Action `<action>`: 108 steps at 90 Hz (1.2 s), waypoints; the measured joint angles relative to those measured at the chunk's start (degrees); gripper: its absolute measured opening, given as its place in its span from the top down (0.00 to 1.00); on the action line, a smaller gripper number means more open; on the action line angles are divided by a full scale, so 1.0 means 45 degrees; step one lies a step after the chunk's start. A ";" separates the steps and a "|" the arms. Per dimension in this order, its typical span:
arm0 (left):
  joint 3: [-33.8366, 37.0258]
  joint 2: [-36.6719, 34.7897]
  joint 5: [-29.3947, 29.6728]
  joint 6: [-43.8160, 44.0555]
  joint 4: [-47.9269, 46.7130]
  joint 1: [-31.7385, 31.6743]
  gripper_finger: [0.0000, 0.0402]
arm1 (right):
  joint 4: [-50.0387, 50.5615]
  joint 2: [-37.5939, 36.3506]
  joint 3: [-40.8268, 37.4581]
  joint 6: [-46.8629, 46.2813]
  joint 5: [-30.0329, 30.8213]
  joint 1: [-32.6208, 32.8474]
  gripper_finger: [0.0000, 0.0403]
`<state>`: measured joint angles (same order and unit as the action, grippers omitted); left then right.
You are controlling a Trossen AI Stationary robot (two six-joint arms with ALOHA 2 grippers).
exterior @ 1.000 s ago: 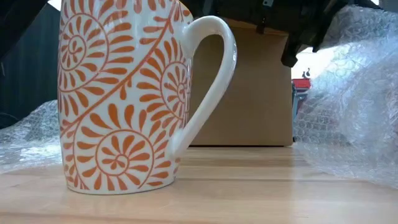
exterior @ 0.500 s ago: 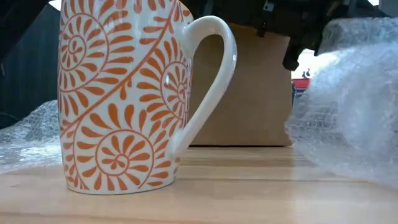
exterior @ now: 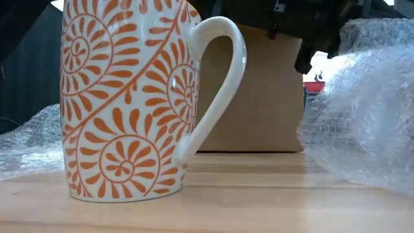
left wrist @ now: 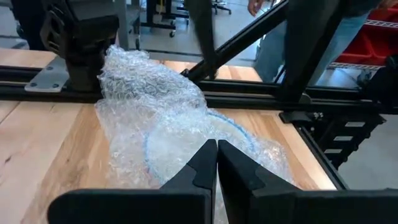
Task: Wrap mug
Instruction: Wrap the red mug with bubble wrap
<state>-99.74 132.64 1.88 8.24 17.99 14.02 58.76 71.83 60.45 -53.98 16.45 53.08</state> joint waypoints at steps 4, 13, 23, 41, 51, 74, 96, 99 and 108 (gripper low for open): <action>0.0000 0.0000 -0.0002 0.0002 -0.0003 0.0000 1.00 | -0.0026 0.0005 -0.0164 0.0212 -0.0019 0.0094 0.36; 0.0000 0.0000 -0.0013 0.0002 -0.0008 0.0000 1.00 | 0.0079 0.0005 -0.0329 0.0789 -0.0018 0.0194 0.35; 0.0000 0.0000 -0.0026 0.0002 -0.0008 0.0000 1.00 | 0.0077 0.0041 -0.0464 0.1870 0.0077 0.0180 0.35; 0.0000 0.0000 -0.0029 0.0002 -0.0013 -0.0015 1.00 | -0.0406 0.0759 -0.0839 0.3489 0.0329 0.0077 0.35; 0.0000 0.0000 -0.0026 0.0002 -0.0013 -0.0015 1.00 | -0.0867 0.1374 -0.1329 0.3585 0.0341 -0.0042 0.35; -0.0005 0.0000 -0.0026 -0.0008 -0.0013 -0.0038 1.00 | -0.1444 0.2858 -0.1449 0.3546 0.0454 -0.0588 0.35; -0.0019 0.0000 -0.0026 -0.0018 -0.0113 -0.0049 1.00 | -0.2008 0.3395 -0.1453 0.3507 0.0441 -0.0815 0.35; -0.0019 0.0000 -0.0026 -0.0014 -0.0111 -0.0045 1.00 | -0.2036 0.3395 -0.1453 0.3485 0.0420 -0.0824 0.35; -0.0019 -0.0103 -0.0026 -0.0197 -0.0184 -0.0039 1.00 | -0.2047 0.3395 -0.1453 0.3155 0.0403 -0.0830 0.35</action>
<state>-99.83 132.17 1.76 7.36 17.17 13.85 49.55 87.11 53.91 -39.78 18.26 49.34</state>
